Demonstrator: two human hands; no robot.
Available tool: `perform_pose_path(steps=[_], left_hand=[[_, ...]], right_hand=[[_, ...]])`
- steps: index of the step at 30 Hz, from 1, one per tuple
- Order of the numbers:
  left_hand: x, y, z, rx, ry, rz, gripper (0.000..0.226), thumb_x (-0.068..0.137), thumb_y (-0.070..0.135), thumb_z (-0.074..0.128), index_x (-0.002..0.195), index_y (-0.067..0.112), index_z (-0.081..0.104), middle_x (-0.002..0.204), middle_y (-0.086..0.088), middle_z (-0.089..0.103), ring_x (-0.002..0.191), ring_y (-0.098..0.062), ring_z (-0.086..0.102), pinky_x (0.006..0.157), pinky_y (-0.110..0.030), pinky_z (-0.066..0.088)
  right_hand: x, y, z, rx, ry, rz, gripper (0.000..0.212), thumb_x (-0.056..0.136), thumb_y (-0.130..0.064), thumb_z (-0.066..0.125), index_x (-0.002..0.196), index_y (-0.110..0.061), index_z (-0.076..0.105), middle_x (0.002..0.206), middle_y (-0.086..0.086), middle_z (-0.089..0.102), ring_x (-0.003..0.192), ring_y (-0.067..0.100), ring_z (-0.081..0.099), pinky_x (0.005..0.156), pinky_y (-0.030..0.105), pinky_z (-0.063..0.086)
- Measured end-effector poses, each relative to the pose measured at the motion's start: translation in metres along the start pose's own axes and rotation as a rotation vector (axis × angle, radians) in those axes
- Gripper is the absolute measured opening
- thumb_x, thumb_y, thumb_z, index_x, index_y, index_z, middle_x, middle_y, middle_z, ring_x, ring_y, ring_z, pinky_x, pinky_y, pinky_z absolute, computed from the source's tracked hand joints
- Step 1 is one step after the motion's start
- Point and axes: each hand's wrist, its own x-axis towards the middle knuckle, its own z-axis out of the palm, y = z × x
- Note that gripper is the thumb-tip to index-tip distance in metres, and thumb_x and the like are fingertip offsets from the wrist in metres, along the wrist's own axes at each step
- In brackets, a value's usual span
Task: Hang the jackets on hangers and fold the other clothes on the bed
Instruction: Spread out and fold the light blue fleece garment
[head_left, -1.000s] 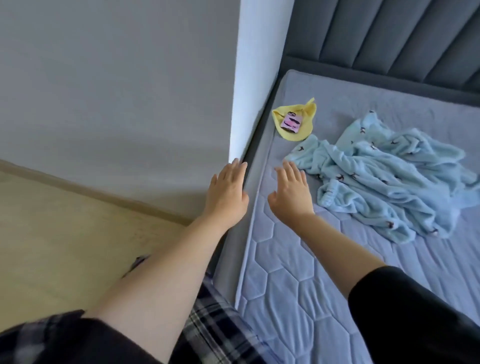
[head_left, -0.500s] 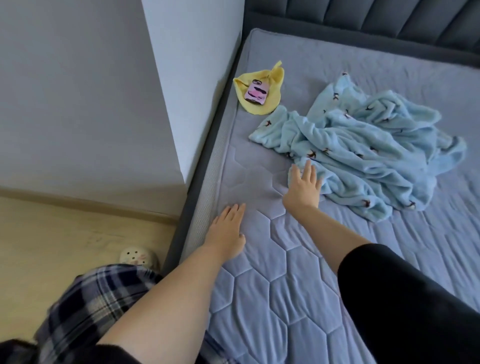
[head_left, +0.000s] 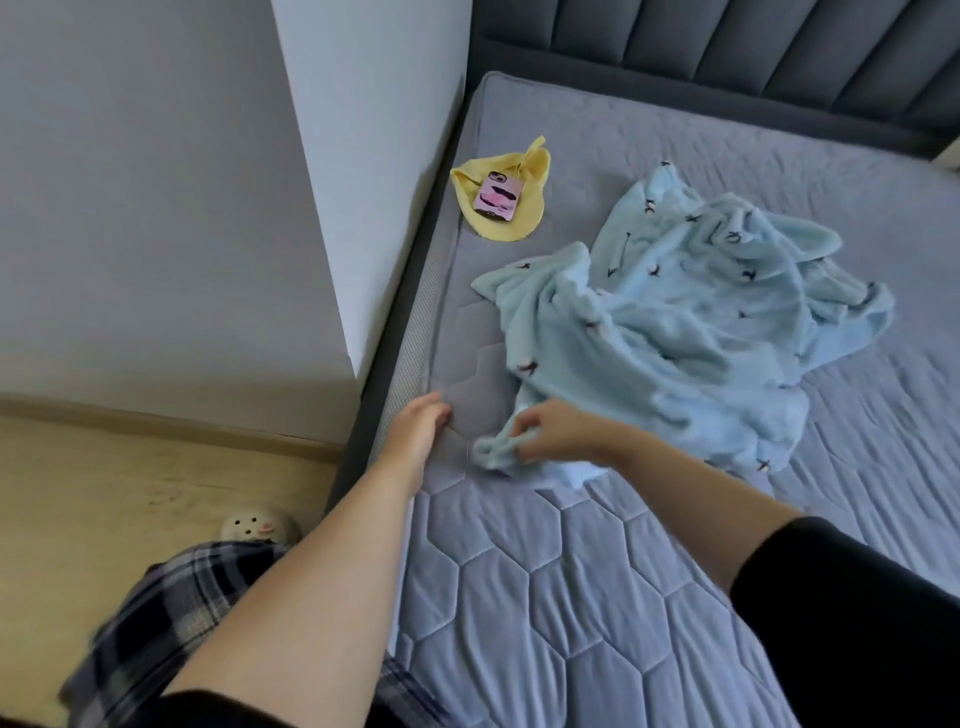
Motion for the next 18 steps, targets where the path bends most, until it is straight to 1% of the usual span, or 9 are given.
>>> perform_pose_path(steps=[2,4,6,8,11,13,15,16,18], left_hand=[[-0.005,-0.001,-0.002,-0.021,-0.007,-0.025,0.039,0.096,0.008,0.048,0.136,0.007,0.048,0.131,-0.015,0.056,0.120,-0.022,0.054,0.094,-0.026,0.039],[-0.013,-0.001,-0.005,-0.044,-0.039,-0.061,0.041,0.097,0.011,0.047,0.138,0.009,0.045,0.133,-0.014,0.055,0.125,-0.022,0.051,0.097,-0.027,0.036],[-0.020,0.002,-0.008,-0.062,-0.068,-0.094,0.038,0.099,0.014,0.044,0.137,0.013,0.045,0.133,-0.012,0.056,0.126,-0.022,0.050,0.102,-0.030,0.032],[-0.025,0.004,-0.012,-0.057,-0.103,-0.109,0.039,0.101,0.016,0.040,0.139,0.014,0.042,0.137,-0.012,0.052,0.128,-0.024,0.048,0.108,-0.034,0.028],[-0.031,0.005,-0.017,-0.071,-0.128,-0.125,0.040,0.102,0.020,0.038,0.142,0.015,0.039,0.141,-0.012,0.048,0.131,-0.026,0.045,0.114,-0.040,0.025],[-0.034,0.008,-0.019,-0.121,-0.141,-0.132,0.041,0.102,0.025,0.038,0.143,0.016,0.037,0.142,-0.010,0.048,0.130,-0.025,0.045,0.111,-0.040,0.027],[-0.035,0.015,-0.022,-0.265,-0.138,-0.130,0.041,0.102,0.028,0.039,0.141,0.016,0.039,0.142,-0.010,0.048,0.126,-0.026,0.048,0.105,-0.038,0.032],[-0.036,0.019,-0.024,-0.367,-0.131,-0.130,0.039,0.102,0.029,0.039,0.138,0.015,0.042,0.142,-0.012,0.048,0.124,-0.028,0.049,0.102,-0.037,0.034],[-0.039,0.027,-0.030,-0.537,-0.112,-0.116,0.038,0.102,0.033,0.036,0.135,0.015,0.044,0.144,-0.017,0.044,0.131,-0.033,0.044,0.106,-0.039,0.033]], right_hand=[[0.000,-0.004,0.015,-0.041,0.060,-0.071,0.011,0.081,-0.043,0.063,0.085,-0.033,0.067,0.089,-0.013,0.065,0.086,0.008,0.060,0.071,0.021,0.043],[0.005,-0.004,0.012,-0.130,0.525,-0.114,0.029,0.082,-0.036,0.066,0.105,-0.017,0.065,0.109,0.004,0.064,0.104,0.025,0.058,0.088,0.032,0.042],[0.009,0.007,-0.001,-0.448,0.769,0.001,0.063,0.079,-0.039,0.069,0.131,-0.012,0.048,0.137,0.017,0.044,0.128,0.035,0.040,0.112,0.043,0.023],[0.007,0.020,-0.011,-0.385,0.658,0.280,0.081,0.081,-0.038,0.067,0.145,-0.015,0.024,0.149,0.019,0.025,0.138,0.035,0.023,0.116,0.044,0.014],[0.004,0.012,-0.018,-0.008,0.558,0.511,0.043,0.089,-0.017,0.056,0.128,-0.005,0.041,0.120,0.017,0.053,0.111,0.033,0.051,0.088,0.038,0.044],[0.001,-0.015,-0.031,0.354,0.564,0.367,0.010,0.088,-0.009,0.051,0.096,-0.004,0.053,0.088,0.013,0.056,0.086,0.029,0.056,0.070,0.033,0.046],[-0.011,-0.048,-0.044,0.768,0.399,0.170,0.009,0.080,-0.008,0.052,0.082,-0.003,0.059,0.078,0.016,0.059,0.077,0.029,0.057,0.064,0.031,0.047],[-0.016,-0.061,-0.047,0.855,0.287,0.071,0.013,0.074,-0.012,0.055,0.080,-0.003,0.064,0.078,0.018,0.063,0.075,0.030,0.060,0.062,0.030,0.048],[-0.023,-0.082,-0.048,0.722,0.250,-0.027,0.013,0.070,-0.020,0.059,0.074,-0.012,0.068,0.076,0.011,0.068,0.072,0.024,0.065,0.057,0.026,0.048]])
